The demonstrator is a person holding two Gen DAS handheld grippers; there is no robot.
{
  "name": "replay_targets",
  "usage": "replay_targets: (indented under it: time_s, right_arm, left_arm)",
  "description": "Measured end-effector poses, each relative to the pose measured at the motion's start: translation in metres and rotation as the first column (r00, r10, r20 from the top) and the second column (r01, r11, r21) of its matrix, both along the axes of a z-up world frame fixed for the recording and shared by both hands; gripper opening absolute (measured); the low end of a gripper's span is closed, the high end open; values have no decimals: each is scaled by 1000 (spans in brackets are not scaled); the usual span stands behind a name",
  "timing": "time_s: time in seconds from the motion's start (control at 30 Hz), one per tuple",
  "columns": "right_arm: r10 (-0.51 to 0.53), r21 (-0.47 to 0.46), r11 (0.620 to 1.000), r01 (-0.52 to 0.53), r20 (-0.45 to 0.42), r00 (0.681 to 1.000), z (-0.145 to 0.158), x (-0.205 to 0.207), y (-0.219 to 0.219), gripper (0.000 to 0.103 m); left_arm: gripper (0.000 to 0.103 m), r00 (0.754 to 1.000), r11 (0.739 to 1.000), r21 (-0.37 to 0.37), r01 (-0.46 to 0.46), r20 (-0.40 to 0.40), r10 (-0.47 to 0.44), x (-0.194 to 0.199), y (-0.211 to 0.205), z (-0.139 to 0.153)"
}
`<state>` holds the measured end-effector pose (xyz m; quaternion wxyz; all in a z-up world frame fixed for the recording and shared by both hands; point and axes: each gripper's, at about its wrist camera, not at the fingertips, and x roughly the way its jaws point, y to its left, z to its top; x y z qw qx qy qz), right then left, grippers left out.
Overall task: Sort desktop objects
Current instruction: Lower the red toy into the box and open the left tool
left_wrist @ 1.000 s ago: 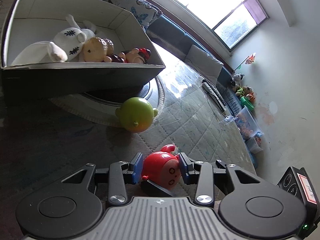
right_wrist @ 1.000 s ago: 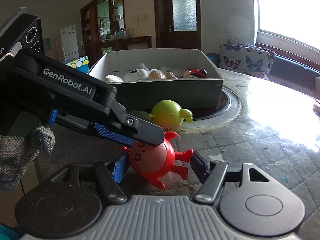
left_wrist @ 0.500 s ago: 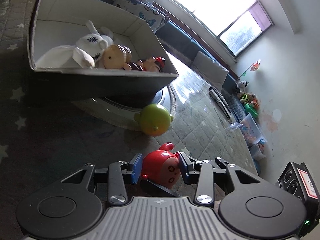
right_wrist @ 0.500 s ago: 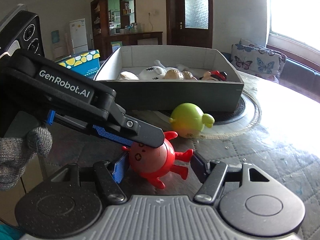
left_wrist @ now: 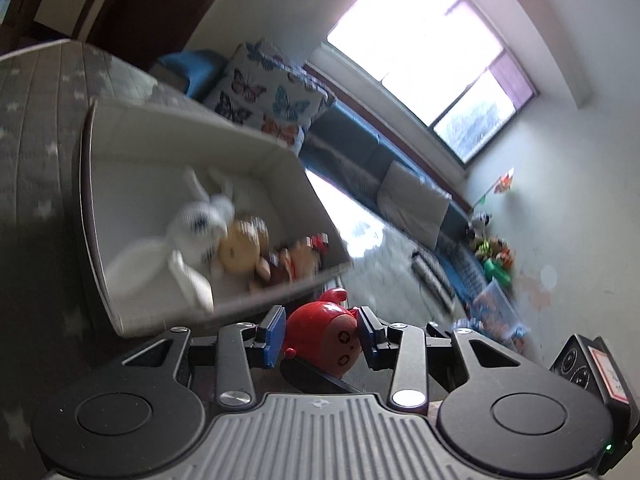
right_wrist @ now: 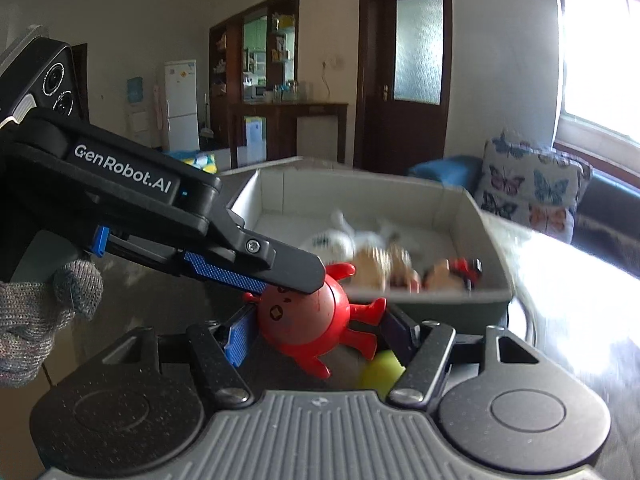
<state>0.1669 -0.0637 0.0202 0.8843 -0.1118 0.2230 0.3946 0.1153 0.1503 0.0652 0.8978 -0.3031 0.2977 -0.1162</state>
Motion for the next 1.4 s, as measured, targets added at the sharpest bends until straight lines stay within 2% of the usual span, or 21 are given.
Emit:
replay_targets:
  time_s: [0.27, 0.53, 0.9, 1.4]
  right_arm:
    - [-9, 41, 999, 9, 0, 1000, 8, 40, 31, 68]
    - [-13, 20, 1000, 14, -56, 998, -8, 68, 48, 68]
    - [-23, -23, 1000, 20, -109, 994, -29, 73, 55, 68]
    - [-43, -37, 999, 39, -127, 991, -36, 80, 53, 68]
  left_arm:
    - [42, 998, 999, 18, -50, 25, 50, 36, 28, 13]
    - [41, 997, 998, 16, -68, -27, 68, 61, 43, -5]
    - [41, 994, 998, 5, -64, -85, 64, 71, 47, -29]
    - [37, 994, 996, 75, -54, -95, 61, 74, 35, -32]
